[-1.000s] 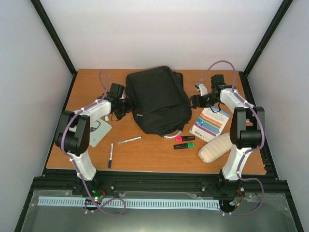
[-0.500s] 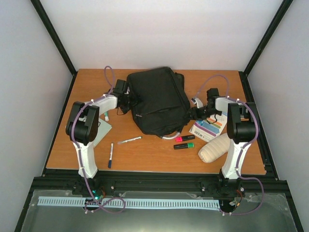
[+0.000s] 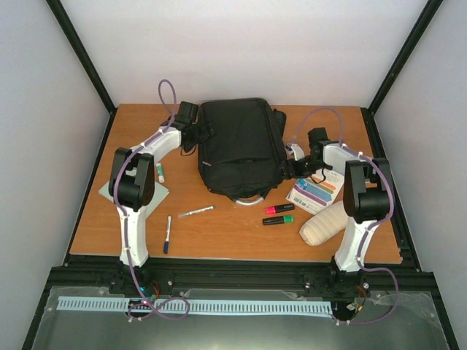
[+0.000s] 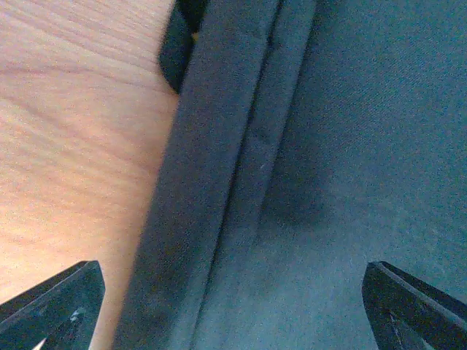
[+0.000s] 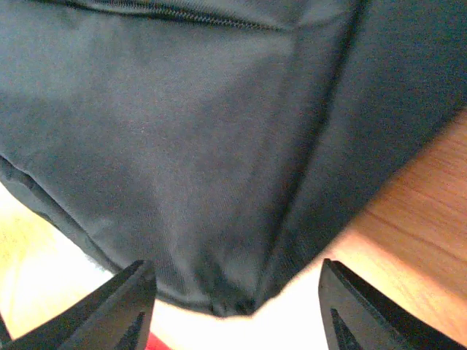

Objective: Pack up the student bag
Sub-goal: Adjust the student bag at the center of the board.

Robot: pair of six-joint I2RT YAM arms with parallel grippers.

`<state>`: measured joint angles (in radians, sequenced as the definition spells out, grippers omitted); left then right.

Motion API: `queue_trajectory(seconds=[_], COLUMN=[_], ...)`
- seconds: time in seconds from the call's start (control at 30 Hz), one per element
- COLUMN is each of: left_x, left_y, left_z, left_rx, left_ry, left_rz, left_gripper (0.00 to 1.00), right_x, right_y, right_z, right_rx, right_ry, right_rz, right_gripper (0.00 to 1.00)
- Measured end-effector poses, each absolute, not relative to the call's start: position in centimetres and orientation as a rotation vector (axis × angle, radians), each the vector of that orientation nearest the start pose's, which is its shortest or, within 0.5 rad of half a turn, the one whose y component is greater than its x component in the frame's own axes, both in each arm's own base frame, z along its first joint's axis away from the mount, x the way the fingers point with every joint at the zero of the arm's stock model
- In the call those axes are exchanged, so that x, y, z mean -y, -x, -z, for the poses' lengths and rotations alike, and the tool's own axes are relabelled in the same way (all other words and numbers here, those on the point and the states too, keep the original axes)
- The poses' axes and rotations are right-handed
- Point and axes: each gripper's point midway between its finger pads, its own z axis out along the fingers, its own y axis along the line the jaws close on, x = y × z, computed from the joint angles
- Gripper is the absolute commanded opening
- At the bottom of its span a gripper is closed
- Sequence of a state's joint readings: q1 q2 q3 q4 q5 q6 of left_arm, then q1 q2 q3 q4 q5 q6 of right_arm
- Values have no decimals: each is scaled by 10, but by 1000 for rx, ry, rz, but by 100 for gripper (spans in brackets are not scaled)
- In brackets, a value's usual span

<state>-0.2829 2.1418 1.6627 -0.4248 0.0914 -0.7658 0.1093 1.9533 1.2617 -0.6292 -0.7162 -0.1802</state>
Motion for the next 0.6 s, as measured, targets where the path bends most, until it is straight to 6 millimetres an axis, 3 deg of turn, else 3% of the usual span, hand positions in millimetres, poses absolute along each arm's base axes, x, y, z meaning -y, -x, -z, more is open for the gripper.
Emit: queue_trajectory(seconds=[0.1, 0.2, 0.3, 0.4, 0.6], left_x=[157, 143, 146, 177, 270], left_y=[-523, -501, -480, -454, -404], left_z=[-101, -125, -158, -193, -264], left_rx=[-2464, -2436, -2360, -2255, -2102], left_ry=[597, 613, 569, 436, 41], left_rz=[469, 427, 456, 562, 869], left_gripper=[100, 100, 100, 100, 100], right_x=[-140, -119, -97, -70, -39], right_y=[-380, -381, -381, -376, -346], right_z=[-70, -110, -144, -161, -162], right_rx=[-2644, -2569, -2497, -2467, -2491], right_ry=[529, 549, 533, 485, 401], right_rz=[-900, -770, -672, -588, -491], right_gripper=[69, 69, 70, 70, 73])
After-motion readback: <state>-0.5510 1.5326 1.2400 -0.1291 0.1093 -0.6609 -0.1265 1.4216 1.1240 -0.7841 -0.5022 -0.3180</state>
